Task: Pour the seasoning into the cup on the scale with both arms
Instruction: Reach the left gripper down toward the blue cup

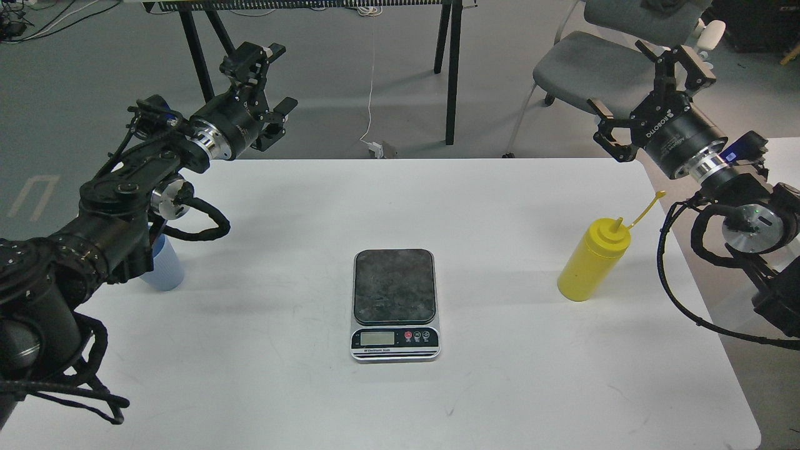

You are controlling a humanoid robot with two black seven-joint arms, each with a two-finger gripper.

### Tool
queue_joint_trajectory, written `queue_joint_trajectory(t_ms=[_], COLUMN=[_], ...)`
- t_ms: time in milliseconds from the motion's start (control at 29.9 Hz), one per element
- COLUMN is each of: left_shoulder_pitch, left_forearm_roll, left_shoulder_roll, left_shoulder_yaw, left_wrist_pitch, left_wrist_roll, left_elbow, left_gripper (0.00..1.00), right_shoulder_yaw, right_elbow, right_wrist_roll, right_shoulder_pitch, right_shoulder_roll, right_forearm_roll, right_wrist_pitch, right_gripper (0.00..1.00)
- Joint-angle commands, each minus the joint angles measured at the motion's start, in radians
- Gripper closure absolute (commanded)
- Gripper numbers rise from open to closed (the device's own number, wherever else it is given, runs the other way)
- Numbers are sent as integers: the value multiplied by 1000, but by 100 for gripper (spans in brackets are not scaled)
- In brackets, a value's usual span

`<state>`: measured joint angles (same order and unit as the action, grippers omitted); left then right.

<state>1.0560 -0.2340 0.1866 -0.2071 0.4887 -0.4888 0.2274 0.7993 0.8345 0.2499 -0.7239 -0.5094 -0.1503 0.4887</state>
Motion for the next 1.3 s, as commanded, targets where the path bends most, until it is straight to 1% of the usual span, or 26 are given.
queue_joint_trajectory(t_ms=[0, 301, 468, 636, 702, 769, 870, 937, 1004, 1070, 1137, 1271], left_shoulder_pitch=[2, 7, 9, 16, 16, 15, 7, 4, 2, -4, -11, -13], left_forearm_roll=[-10, 1, -31, -188, -226, -248, -260, -300, -341, -376, -419, -496], left_shoulder_roll=[-10, 5, 68, 166, 209, 250, 301, 312, 326, 370, 424, 536], left_shoulder_yaw=[5, -2, 18, 43, 41, 41, 43, 43, 43, 45, 45, 31], left_wrist_pitch=[0, 0, 0, 0, 0, 0, 0, 0, 0, 0, 0, 0], left_wrist_roll=[0, 0, 0, 0, 0, 0, 0, 0, 0, 0, 0, 0], left_elbow=[-2, 0, 10, 30, 87, 180, 338, 436, 564, 660, 716, 742], left_gripper=[1, 0, 0, 0, 0, 0, 0, 0, 0, 0, 0, 0], right_shoulder_yaw=[0, 0, 0, 0, 0, 0, -2, -2, -3, -3, -2, 1], right_elbow=[0, 0, 0, 0, 0, 0, 0, 3, 5, 6, 8, 6], right_wrist_roll=[0, 0, 0, 0, 0, 2, 2, 2, 2, 2, 0, 2], right_shoulder_pitch=[0, 0, 0, 0, 0, 0, 1, 1, 8, 9, 9, 9], right_shoulder_roll=[-1, -3, -3, -3, -3, 0, 3, 3, 3, 2, -4, -9], right_forearm_roll=[0, 0, 0, 2, 0, 0, 0, 0, 0, 2, 2, 2], right_wrist_pitch=[0, 0, 0, 0, 0, 0, 0, 0, 0, 0, 0, 0], right_gripper=[1, 1, 1, 1, 1, 1, 1, 1, 1, 1, 1, 1])
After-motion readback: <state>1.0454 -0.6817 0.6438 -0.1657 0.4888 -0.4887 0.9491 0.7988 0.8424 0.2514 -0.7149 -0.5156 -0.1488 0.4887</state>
